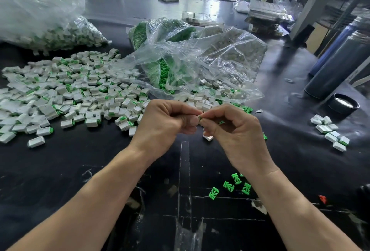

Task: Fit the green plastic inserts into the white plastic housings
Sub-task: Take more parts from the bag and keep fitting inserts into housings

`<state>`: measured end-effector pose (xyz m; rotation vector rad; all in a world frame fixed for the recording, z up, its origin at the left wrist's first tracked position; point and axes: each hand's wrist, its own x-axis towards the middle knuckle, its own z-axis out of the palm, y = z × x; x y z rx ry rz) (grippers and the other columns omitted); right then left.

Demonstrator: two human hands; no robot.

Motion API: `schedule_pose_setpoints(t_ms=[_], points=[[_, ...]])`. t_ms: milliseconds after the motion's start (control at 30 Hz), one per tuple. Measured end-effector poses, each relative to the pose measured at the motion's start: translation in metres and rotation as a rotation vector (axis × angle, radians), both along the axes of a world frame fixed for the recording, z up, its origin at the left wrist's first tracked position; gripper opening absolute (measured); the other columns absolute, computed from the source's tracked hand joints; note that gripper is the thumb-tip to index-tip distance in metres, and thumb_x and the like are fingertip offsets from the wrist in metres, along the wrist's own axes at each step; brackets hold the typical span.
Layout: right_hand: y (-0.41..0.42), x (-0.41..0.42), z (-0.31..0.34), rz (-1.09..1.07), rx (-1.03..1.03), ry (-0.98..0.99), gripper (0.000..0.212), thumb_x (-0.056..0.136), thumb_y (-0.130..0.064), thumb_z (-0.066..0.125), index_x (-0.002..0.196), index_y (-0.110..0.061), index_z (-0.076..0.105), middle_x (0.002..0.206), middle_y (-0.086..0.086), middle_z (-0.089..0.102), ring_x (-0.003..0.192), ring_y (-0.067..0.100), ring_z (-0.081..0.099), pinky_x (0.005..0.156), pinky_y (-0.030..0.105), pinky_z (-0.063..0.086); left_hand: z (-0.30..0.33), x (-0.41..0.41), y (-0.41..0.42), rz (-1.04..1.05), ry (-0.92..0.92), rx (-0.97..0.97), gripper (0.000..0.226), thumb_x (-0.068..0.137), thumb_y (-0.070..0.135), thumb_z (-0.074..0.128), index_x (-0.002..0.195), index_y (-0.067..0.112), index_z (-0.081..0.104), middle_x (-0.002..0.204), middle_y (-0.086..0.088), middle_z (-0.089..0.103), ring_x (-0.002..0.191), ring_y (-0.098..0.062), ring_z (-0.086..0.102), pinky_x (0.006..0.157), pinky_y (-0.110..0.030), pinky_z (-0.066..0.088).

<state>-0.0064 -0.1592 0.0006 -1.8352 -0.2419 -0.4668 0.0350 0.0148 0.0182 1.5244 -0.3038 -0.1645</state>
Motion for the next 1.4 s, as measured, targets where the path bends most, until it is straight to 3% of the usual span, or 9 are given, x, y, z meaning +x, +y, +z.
schedule_pose_setpoints(t_ms=[333,467,633,767,1000,1133,1200,1400], points=[[-0.008,-0.003,0.001,0.113,-0.008,0.136,0.015,0.092,-0.004,0.076,0.092,-0.015,0.066,0.081,0.005,0.068,0.070,0.029,0.070,0.071,0.045,0.063,-0.001,0.000,0.001,-0.070,0.028,-0.019,0.023,0.080,-0.012,0.074,0.083,0.009,0.081,0.082,-0.010,0.078,0.070,-0.018,0.074,0.065,-0.024,0.061],[-0.009,0.000,0.001,0.087,0.041,0.165,0.014,0.093,-0.002,0.071,0.088,-0.014,0.065,0.079,0.012,0.067,0.071,0.037,0.068,0.073,0.056,0.060,-0.002,0.001,0.001,-0.077,0.016,-0.011,0.021,0.081,-0.010,0.075,0.086,0.009,0.081,0.082,-0.010,0.078,0.070,-0.017,0.074,0.065,-0.024,0.061],[-0.007,0.000,-0.001,0.055,0.135,0.178,0.010,0.094,-0.005,0.074,0.094,-0.014,0.070,0.077,0.005,0.073,0.065,0.022,0.071,0.065,0.031,0.061,-0.003,0.005,0.000,-0.013,0.022,-0.055,0.019,0.082,-0.006,0.076,0.084,0.012,0.081,0.084,-0.013,0.078,0.070,-0.021,0.073,0.067,-0.026,0.062],[0.002,0.001,-0.006,0.002,0.071,0.156,0.016,0.094,-0.009,0.076,0.092,-0.025,0.073,0.076,-0.002,0.074,0.064,0.018,0.070,0.062,0.024,0.056,-0.004,0.004,-0.001,-0.004,-0.007,-0.034,0.017,0.081,-0.004,0.078,0.086,0.012,0.080,0.080,-0.007,0.078,0.069,-0.015,0.074,0.065,-0.021,0.059],[0.001,0.000,-0.008,-0.055,0.022,0.144,0.014,0.095,-0.011,0.074,0.092,-0.024,0.075,0.081,0.002,0.075,0.067,0.020,0.070,0.060,0.028,0.058,-0.007,0.003,-0.003,0.015,-0.077,0.056,0.016,0.081,-0.002,0.080,0.090,0.011,0.080,0.083,-0.006,0.079,0.074,-0.016,0.074,0.069,-0.023,0.060],[0.001,0.002,-0.010,-0.135,-0.084,0.096,0.011,0.093,-0.017,0.077,0.090,-0.027,0.074,0.082,-0.009,0.073,0.072,0.017,0.070,0.066,0.040,0.061,-0.007,0.001,-0.003,0.022,-0.086,0.058,0.016,0.081,-0.003,0.080,0.089,0.012,0.080,0.083,-0.006,0.078,0.077,-0.018,0.075,0.070,-0.024,0.060],[0.003,0.003,-0.012,-0.169,-0.116,0.064,0.009,0.092,-0.021,0.076,0.089,-0.029,0.073,0.081,-0.013,0.071,0.072,0.014,0.069,0.068,0.040,0.060,-0.007,0.001,-0.005,0.028,-0.079,0.052,0.016,0.081,-0.005,0.079,0.090,0.009,0.079,0.082,-0.007,0.078,0.075,-0.016,0.074,0.069,-0.022,0.059],[0.002,0.003,-0.012,-0.135,-0.104,0.111,0.012,0.091,-0.019,0.074,0.086,-0.028,0.069,0.078,-0.004,0.070,0.070,0.024,0.070,0.064,0.051,0.060,-0.005,0.001,-0.004,0.014,-0.082,0.076,0.018,0.081,-0.011,0.077,0.089,0.005,0.079,0.080,-0.009,0.077,0.067,-0.011,0.071,0.065,-0.019,0.057]])
